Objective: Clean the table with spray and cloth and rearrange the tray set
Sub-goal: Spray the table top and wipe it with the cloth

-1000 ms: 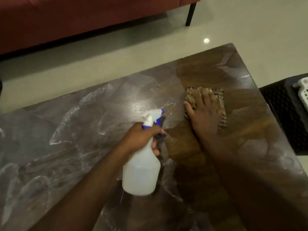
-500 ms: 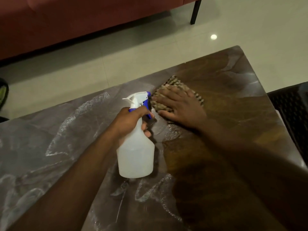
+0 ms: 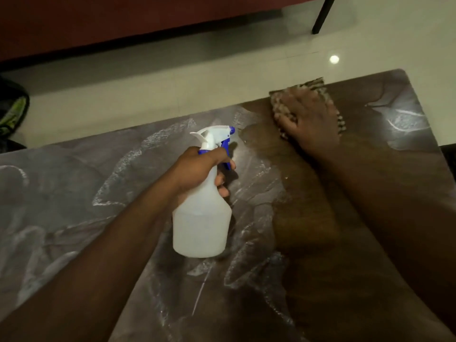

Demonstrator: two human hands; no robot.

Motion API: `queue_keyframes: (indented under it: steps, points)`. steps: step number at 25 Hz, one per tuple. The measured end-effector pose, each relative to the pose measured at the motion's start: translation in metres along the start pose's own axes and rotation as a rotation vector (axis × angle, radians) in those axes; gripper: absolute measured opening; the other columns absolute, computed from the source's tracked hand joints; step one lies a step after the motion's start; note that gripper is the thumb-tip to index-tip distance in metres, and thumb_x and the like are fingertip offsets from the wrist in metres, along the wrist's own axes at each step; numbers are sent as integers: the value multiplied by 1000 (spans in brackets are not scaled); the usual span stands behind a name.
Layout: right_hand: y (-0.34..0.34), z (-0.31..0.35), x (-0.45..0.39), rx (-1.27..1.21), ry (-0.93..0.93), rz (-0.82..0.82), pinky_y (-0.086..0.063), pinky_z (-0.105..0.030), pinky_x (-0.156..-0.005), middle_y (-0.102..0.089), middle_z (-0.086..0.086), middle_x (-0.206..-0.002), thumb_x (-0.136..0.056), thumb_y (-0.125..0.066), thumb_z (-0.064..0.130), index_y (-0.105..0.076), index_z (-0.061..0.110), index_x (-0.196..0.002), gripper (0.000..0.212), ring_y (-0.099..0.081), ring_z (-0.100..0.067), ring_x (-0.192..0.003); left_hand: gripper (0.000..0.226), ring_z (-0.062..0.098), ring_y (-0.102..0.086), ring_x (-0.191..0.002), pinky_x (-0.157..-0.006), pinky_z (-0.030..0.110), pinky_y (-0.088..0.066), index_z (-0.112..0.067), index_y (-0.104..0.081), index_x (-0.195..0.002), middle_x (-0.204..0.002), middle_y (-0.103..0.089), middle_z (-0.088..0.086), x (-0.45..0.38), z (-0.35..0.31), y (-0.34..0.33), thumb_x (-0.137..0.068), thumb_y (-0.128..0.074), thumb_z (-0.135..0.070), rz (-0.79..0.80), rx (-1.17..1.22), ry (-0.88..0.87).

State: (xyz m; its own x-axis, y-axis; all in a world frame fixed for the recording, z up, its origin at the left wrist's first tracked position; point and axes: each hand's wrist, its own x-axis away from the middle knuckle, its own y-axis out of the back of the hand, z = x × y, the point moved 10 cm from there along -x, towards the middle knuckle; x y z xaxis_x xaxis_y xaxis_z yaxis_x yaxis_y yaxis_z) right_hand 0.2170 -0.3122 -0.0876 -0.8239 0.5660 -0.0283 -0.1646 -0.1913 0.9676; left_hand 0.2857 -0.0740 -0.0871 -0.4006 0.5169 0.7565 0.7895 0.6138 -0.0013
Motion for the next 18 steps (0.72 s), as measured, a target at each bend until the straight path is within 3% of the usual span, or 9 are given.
queue_keyframes:
  steps: [2, 5, 7, 10, 11, 13, 15, 16, 18]
  points:
    - [-3, 7, -17, -37, -243, -8, -15, -52, -110, -34, 1, -150, -92, -37, 54, -38, 32, -140, 52, -23, -22, -140, 9, 26, -53, -43, -49, 28, -48, -2, -59, -83, -46, -48, 9, 6, 4, 11, -87, -54, -9, -35, -15, -10]
    - [-30, 79, 37, -25, 139, 111, -16, -52, -111, -29, 0, -153, -93, -30, 56, -32, 31, -144, 57, -20, -21, -142, 17, 26, -56, -45, -54, 30, -50, 0, -63, -82, -47, -50, 7, 15, 17, 27, -88, -56, -14, -82, -25, -5]
    - [-24, 60, 73, 22, 276, 144, -16, -50, -112, -32, 2, -152, -92, -25, 59, -35, 32, -143, 58, -23, -21, -142, 21, 27, -57, -47, -55, 31, -50, -1, -71, -92, -49, -52, 7, 22, 22, 33, -87, -59, -18, -71, -44, 23]
    - [-10, 27, 31, -63, -184, 56, -14, -50, -113, -30, 1, -153, -93, -34, 56, -36, 31, -142, 55, -20, -22, -142, 14, 27, -52, -45, -54, 32, -49, 0, -64, -84, -47, -47, 9, 42, 29, 34, -87, -57, -12, -58, -1, -2]
    - [-16, 52, 28, -81, -213, 63, -15, -51, -113, -29, 0, -153, -94, -36, 55, -35, 30, -142, 55, -19, -22, -142, 11, 27, -51, -45, -56, 34, -49, -2, -59, -80, -46, -47, 9, 45, 36, 32, -86, -55, -10, -63, 5, -11]
    - [-36, 125, 64, -53, 23, 105, -18, -50, -112, -30, -1, -153, -95, -35, 52, -34, 30, -143, 53, -20, -22, -142, 10, 27, -52, -46, -57, 35, -49, -2, -57, -79, -47, -48, 10, 55, 56, 30, -86, -55, -9, -58, 14, 6]
    - [-39, 136, 133, 23, 271, 75, -21, -48, -109, -38, 1, -149, -96, -32, 50, -40, 31, -140, 49, -26, -20, -140, 17, 28, -56, -47, -58, 35, -51, 1, -66, -86, -49, -50, 10, 68, 74, 26, -88, -58, -14, -17, -21, 53]
    - [-27, 116, 147, 42, 252, 59, -21, -48, -109, -40, 2, -148, -95, -30, 51, -42, 31, -139, 50, -28, -19, -138, 20, 28, -57, -46, -59, 35, -52, 0, -69, -91, -49, -51, 9, 76, 81, 24, -88, -59, -16, 3, -30, 72]
    - [-11, 64, 134, 26, -39, 20, -19, -50, -110, -38, 3, -149, -94, -30, 52, -43, 31, -139, 52, -27, -19, -139, 19, 26, -57, -43, -56, 33, -52, 0, -69, -91, -48, -52, 9, 88, 82, 13, -89, -59, -16, 42, -39, 64]
